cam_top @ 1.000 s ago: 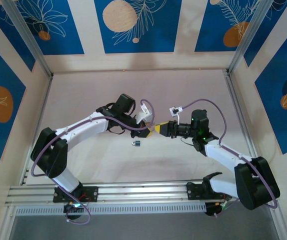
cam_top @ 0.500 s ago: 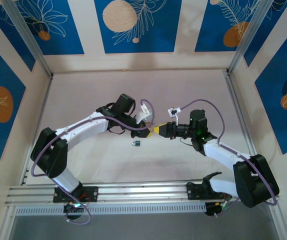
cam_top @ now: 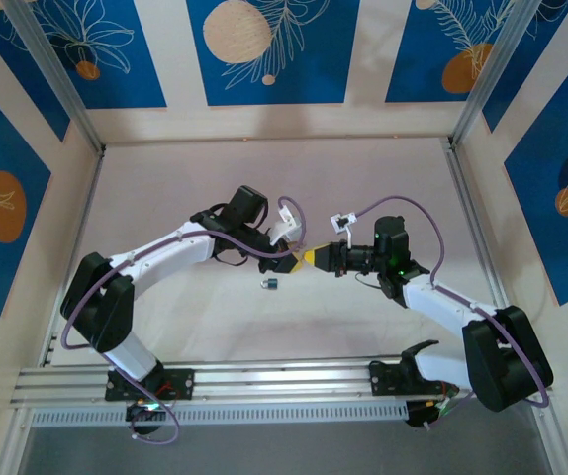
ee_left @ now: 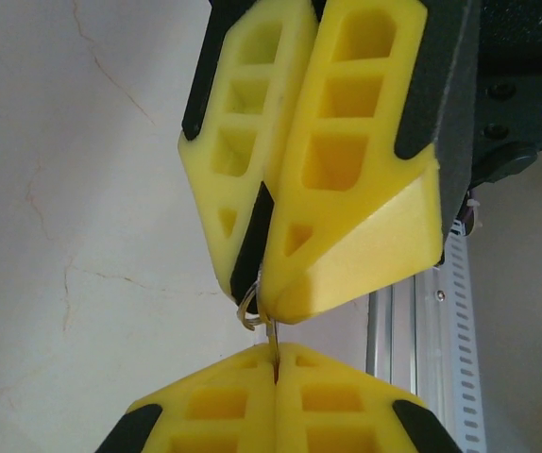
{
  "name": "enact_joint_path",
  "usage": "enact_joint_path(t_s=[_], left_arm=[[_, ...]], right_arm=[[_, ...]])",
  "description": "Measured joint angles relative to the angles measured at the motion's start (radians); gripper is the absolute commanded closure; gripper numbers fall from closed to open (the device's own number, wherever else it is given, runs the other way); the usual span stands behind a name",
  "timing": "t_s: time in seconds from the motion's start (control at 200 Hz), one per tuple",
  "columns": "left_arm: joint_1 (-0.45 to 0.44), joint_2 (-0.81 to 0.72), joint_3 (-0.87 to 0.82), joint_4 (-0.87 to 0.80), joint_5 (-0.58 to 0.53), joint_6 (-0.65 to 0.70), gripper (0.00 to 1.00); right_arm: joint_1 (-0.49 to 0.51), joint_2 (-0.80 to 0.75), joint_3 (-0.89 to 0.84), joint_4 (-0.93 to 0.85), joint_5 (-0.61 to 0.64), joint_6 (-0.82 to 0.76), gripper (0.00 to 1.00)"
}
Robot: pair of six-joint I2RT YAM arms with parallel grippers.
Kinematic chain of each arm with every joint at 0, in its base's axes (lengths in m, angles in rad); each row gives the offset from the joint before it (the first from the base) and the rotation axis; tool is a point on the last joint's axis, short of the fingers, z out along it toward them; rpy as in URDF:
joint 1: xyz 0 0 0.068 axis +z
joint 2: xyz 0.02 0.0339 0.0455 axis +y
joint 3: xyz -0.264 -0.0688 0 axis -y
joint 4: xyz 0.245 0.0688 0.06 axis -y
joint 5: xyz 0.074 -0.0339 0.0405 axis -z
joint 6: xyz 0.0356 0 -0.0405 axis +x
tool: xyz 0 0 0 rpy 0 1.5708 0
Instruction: Unlock with the key
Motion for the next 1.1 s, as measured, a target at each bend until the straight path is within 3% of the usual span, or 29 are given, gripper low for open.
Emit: enact_joint_path(t_s=[0.11, 0.205, 0.305, 0.485, 0.55, 0.605, 0.68, 0.69, 0.705, 0.715, 0.94, 1.026, 1.101], left_arm=[[0.000, 0.000, 0.000, -0.001, 0.000, 0.000, 1.00], [0.000, 0.000, 0.000, 0.002, 0.000, 0.001, 0.93], [0.000, 0.000, 0.000, 0.004, -0.002, 0.008, 0.74], [0.000, -0.002, 0.000, 0.002, -0.038, 0.015, 0.58], [0.000, -0.013, -0.003, -0.001, -0.068, 0.032, 0.44], [0.000, -0.036, -0.016, -0.003, -0.103, 0.038, 0.37], [0.000, -0.102, -0.060, 0.003, -0.182, 0.060, 0.19], [0.000, -0.113, -0.069, 0.007, -0.196, 0.054, 0.16], [0.000, -0.130, -0.081, 0.008, -0.213, 0.055, 0.03], [0.000, -0.143, -0.091, 0.013, -0.230, 0.062, 0.00], [0.000, -0.458, -0.405, 0.298, -0.687, -0.008, 0.00], [0.002, -0.483, -0.452, 0.360, -0.857, -0.047, 0.00], [0.006, -0.455, -0.441, 0.360, -0.939, -0.049, 0.00]], right_arm=[[0.000, -0.004, 0.004, -0.018, 0.008, -0.007, 0.95], [0.001, -0.018, 0.007, -0.039, 0.016, -0.016, 0.98], [0.006, -0.032, 0.013, -0.068, 0.031, -0.026, 1.00], [0.007, -0.066, 0.021, -0.105, 0.068, -0.041, 1.00], [0.007, -0.078, 0.023, -0.121, 0.089, -0.047, 1.00], [0.007, -0.087, 0.026, -0.140, 0.110, -0.054, 1.00], [0.007, -0.108, 0.029, -0.163, 0.139, -0.066, 1.00], [0.008, -0.110, 0.030, -0.166, 0.142, -0.067, 1.00], [0.009, -0.114, 0.030, -0.171, 0.147, -0.069, 1.00], [0.010, -0.118, 0.031, -0.174, 0.151, -0.071, 1.00], [0.034, -0.165, 0.037, -0.238, 0.248, -0.114, 1.00], [0.040, -0.169, 0.043, -0.263, 0.272, -0.125, 1.00], [0.042, -0.170, 0.048, -0.275, 0.290, -0.134, 1.00]])
